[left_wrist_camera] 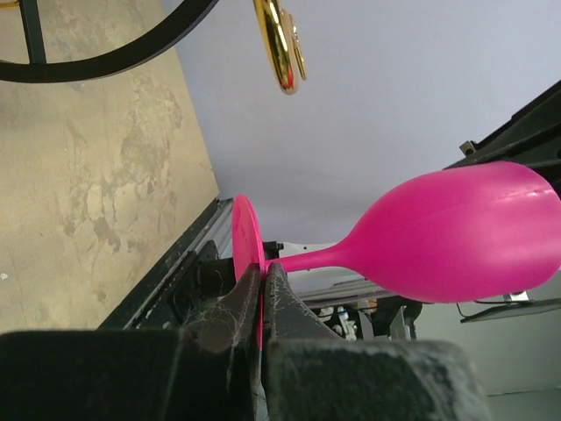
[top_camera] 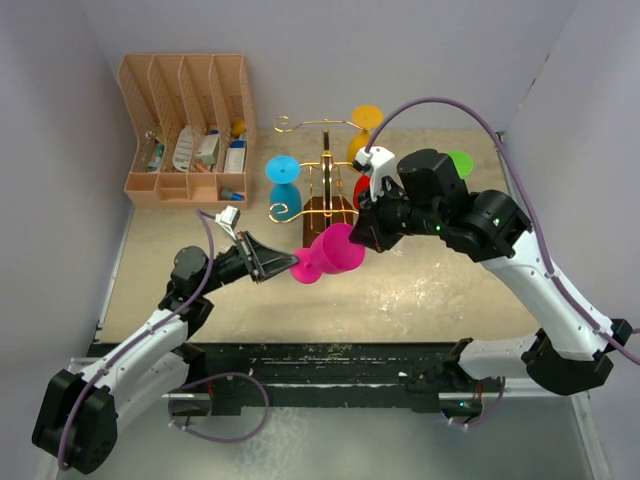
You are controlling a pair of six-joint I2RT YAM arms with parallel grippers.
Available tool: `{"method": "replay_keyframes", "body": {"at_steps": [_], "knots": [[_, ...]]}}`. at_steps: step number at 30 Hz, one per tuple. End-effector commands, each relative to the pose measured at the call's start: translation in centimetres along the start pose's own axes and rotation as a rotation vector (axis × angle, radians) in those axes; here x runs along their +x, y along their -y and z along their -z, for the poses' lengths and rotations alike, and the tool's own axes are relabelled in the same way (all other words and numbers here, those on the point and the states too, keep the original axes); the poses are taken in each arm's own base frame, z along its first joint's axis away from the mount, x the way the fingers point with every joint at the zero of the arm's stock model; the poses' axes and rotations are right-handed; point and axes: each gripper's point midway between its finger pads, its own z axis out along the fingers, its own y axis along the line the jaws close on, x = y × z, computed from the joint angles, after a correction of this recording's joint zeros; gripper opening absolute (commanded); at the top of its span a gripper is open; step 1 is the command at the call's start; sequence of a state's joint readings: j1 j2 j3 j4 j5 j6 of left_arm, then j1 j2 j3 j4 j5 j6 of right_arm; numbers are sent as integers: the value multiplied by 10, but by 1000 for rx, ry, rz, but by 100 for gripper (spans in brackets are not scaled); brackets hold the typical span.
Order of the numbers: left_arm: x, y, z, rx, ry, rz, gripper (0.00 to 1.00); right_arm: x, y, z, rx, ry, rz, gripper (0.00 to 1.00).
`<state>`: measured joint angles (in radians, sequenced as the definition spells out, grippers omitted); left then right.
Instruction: Take the wine glass off the wine glass rack
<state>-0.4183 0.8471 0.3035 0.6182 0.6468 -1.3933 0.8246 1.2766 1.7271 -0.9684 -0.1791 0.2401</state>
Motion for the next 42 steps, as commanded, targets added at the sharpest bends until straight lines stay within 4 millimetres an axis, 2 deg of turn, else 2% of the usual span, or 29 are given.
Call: {"method": "replay_keyframes", "body": {"at_steps": [1, 2, 4, 6, 8, 9, 10, 13, 19, 21, 24, 28, 33, 37, 42], "knots": [[-8, 38, -3, 96, 0, -97, 3, -21, 0, 10, 31, 96, -39, 0], [-8, 40, -3, 96, -1, -103, 8, -23, 0, 17, 39, 116, -64, 0], [-9, 45, -2, 94, -1, -114, 29, -35, -7, 35, 24, 177, -88, 0], [-10, 50, -1, 90, 0, -127, 46, -51, -3, 57, 72, 256, -109, 0], [-11, 55, -1, 82, 4, -142, 56, -70, 3, 84, 129, 345, -132, 0], [-12, 57, 0, 80, 5, -148, 60, -74, 8, 89, 164, 367, -148, 0], [-13, 60, 0, 80, 6, -154, 63, -83, 12, 103, 192, 413, -160, 0], [-14, 66, 0, 76, 6, -169, 66, -100, 32, 124, 323, 494, -203, 0], [-14, 68, 2, 65, 2, -186, 67, -144, 71, 141, 510, 588, -241, 0], [-13, 68, 3, 56, 0, -193, 67, -160, 91, 153, 566, 639, -263, 0], [-12, 69, 4, 47, -4, -204, 67, -173, 136, 161, 666, 674, -312, 0], [-10, 70, 6, 28, -16, -214, 67, -173, 205, 170, 799, 693, -414, 0], [-7, 71, 12, -6, -31, -228, 67, -163, 265, 200, 916, 733, -511, 0], [-5, 74, 16, -24, -38, -253, 67, -141, 312, 211, 984, 701, -595, 0], [-3, 77, 19, -30, -44, -274, 67, -106, 364, 205, 1081, 594, -677, 0]]}}
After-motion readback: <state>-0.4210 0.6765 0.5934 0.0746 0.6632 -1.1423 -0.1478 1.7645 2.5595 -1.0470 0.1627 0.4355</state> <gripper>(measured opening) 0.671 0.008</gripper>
